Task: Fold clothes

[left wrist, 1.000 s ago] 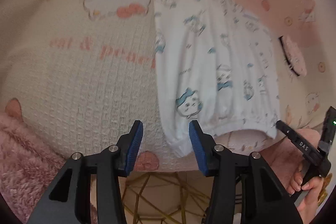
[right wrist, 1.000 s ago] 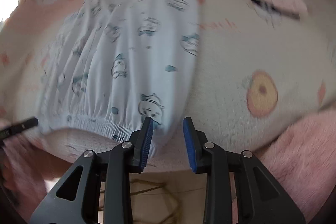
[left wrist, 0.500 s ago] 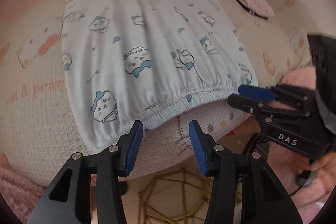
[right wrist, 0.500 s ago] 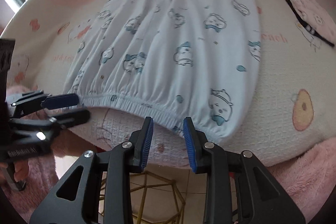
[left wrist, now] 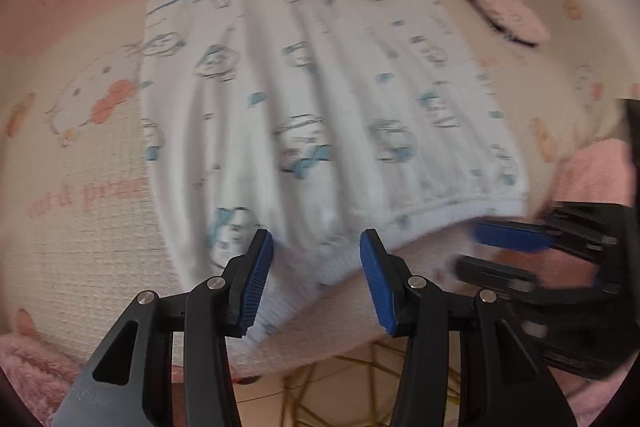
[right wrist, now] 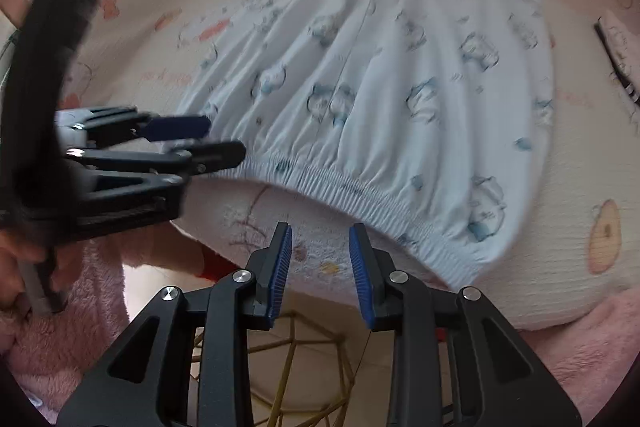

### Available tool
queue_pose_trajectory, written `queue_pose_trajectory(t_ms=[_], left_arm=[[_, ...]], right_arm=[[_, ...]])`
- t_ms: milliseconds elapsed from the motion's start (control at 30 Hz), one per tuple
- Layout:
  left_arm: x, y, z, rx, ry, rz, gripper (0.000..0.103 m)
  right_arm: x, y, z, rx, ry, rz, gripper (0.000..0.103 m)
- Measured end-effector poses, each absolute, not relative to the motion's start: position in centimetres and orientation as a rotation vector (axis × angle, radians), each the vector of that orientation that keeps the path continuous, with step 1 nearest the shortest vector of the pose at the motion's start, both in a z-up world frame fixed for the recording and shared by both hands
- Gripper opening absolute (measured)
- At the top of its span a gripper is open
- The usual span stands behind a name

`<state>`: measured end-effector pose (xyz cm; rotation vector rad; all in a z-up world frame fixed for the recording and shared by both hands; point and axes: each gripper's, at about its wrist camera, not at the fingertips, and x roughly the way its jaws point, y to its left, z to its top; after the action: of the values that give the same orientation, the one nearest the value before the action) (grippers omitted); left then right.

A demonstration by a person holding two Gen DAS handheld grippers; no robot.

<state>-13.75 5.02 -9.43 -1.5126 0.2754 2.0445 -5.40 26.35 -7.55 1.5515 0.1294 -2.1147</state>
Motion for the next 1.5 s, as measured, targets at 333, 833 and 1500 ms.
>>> queue_pose_trajectory(t_ms=[333, 833, 1500], left_arm=[[-10.9, 8.3, -10.8, -1.424, 0.624, 2.065, 0.048], [-13.4, 5.5, -10.1, -1.475, 0.366, 2.106, 0.048], [-14.3, 2.9, -7.1, -1.440, -0.016, 2.001, 0.048]], right_arm=[[-6.8, 27.1, -8.9, 1.571, 0.081, -2.181, 0.029], [-7.2, 26.0, -9.0, 1.523, 0.036, -2.227, 0.031], [-7.0, 26.2, -8.3, 1.557, -0.003, -2.306, 0.031]])
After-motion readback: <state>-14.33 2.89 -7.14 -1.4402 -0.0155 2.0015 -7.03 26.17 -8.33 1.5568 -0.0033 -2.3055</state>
